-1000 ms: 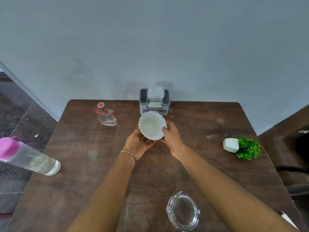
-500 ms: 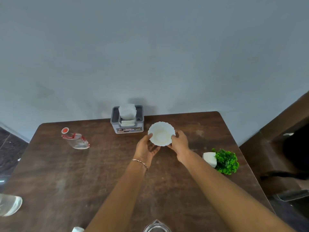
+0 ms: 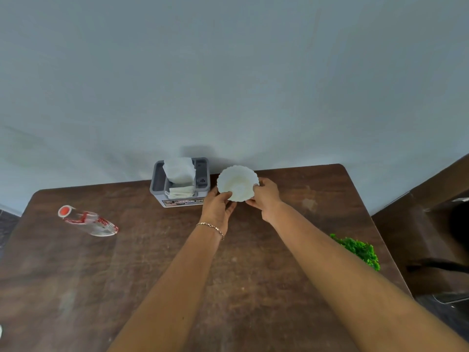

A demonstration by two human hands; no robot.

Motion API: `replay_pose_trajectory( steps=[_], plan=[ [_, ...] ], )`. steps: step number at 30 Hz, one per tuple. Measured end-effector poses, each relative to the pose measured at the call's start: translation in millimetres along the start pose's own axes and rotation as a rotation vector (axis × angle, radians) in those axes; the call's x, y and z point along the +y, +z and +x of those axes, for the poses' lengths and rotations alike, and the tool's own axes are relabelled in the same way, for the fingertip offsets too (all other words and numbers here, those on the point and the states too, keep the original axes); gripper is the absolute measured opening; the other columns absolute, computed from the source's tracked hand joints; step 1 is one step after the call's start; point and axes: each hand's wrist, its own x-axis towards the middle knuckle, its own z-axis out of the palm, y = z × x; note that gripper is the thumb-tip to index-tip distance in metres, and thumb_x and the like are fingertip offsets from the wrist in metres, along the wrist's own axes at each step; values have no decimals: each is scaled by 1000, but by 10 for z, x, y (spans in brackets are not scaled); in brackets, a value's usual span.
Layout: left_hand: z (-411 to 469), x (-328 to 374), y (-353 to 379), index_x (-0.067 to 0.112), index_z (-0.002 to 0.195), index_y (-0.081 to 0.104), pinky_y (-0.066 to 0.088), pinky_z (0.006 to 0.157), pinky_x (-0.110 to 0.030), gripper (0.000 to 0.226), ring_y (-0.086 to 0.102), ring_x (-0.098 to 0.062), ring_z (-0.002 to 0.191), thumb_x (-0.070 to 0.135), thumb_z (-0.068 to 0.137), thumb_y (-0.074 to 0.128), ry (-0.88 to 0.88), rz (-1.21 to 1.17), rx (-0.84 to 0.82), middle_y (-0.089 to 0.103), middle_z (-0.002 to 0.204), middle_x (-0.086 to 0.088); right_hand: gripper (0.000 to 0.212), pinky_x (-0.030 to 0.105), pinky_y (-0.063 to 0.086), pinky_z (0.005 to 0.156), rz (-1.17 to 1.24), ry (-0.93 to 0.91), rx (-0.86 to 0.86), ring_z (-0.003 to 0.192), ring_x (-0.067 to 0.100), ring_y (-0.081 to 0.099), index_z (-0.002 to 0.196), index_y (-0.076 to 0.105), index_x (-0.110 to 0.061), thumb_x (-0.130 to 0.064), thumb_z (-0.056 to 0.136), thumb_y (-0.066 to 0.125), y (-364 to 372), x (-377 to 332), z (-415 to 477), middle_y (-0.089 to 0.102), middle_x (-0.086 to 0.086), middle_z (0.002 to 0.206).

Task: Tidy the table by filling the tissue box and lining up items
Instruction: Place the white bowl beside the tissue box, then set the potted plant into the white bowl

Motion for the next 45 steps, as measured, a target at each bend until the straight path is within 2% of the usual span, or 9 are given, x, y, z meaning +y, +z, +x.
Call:
replay_pose_trajectory(
  steps=[9, 13, 17, 21, 25, 30, 34, 40, 45],
  plan=[
    [46, -2, 45, 8, 132, 49, 51, 80, -29, 43, 53, -24, 116, -4, 90, 47, -11, -2, 32, 56, 128, -11, 35, 34, 58, 73, -17, 6, -2, 108, 28, 60, 126, 53, -13, -1, 95, 42, 4, -25, 145, 58, 10, 119],
    [-44, -29, 64, 9, 124, 52, 47, 92, -36, 32, 52, -18, 105, 3, 93, 48, -28, 25, 25, 55, 118, -7, 38, 36, 55, 86, -115, -24, -10, 102, 21, 58, 130, 49, -13, -7, 93, 44, -38, -24, 100, 57, 6, 118],
    [-190, -97, 109, 10, 135, 43, 45, 96, -40, 45, 43, -26, 125, 21, 93, 55, -96, 40, 69, 44, 134, -8, 42, 39, 50, 95, -151, -88, 48, 112, 23, 54, 131, 45, -19, -14, 90, 49, -150, 4, -60, 54, 3, 123],
    [-434, -197, 175, 16, 120, 49, 46, 93, -39, 30, 43, -26, 124, 28, 92, 56, -127, 135, 27, 42, 140, -7, 36, 37, 49, 95, -97, -103, 52, 112, 21, 55, 128, 48, -22, -17, 93, 47, -380, 119, -399, 57, 2, 122],
    [-696, -376, 194, 18, 124, 51, 45, 94, -38, 33, 44, -26, 127, 30, 94, 53, -143, 209, -48, 45, 136, -7, 26, 32, 50, 91, 22, -89, 61, 94, 12, 57, 120, 54, -17, -14, 96, 47, -661, 293, -798, 59, -1, 104],
    [-985, -812, 114, 24, 98, 55, 46, 91, -38, 8, 49, -16, 94, 31, 93, 53, -177, 306, -117, 53, 109, -1, 18, 25, 48, 74, 145, -56, 40, 81, 9, 56, 109, 61, -14, -11, 94, 52, -1081, 663, -1265, 60, -1, 88],
    [-1137, -1120, 141, 20, 112, 51, 46, 74, -27, 21, 47, -8, 76, 25, 92, 55, -179, 377, -146, 53, 93, 6, 19, 24, 44, 68, 198, 21, 71, 77, 8, 56, 93, 62, -18, -6, 94, 48, -1464, 940, -1502, 64, -2, 88],
    [-1284, -1361, 325, 21, 114, 52, 46, 86, -30, 22, 51, -10, 104, 19, 92, 56, -148, 512, -219, 54, 134, 2, 23, 23, 44, 68, 197, 92, 185, 76, 7, 58, 106, 65, -13, -11, 96, 44, -1955, 1118, -1643, 66, -2, 91],
    [-1339, -1466, 573, 13, 131, 43, 41, 98, -32, 45, 48, -16, 129, 13, 89, 60, -37, 605, -270, 49, 141, -1, 8, 24, 45, 63, 220, 77, 367, 72, 11, 55, 94, 53, -18, -11, 93, 50, -2147, 1142, -1674, 60, 5, 94]
  ],
)
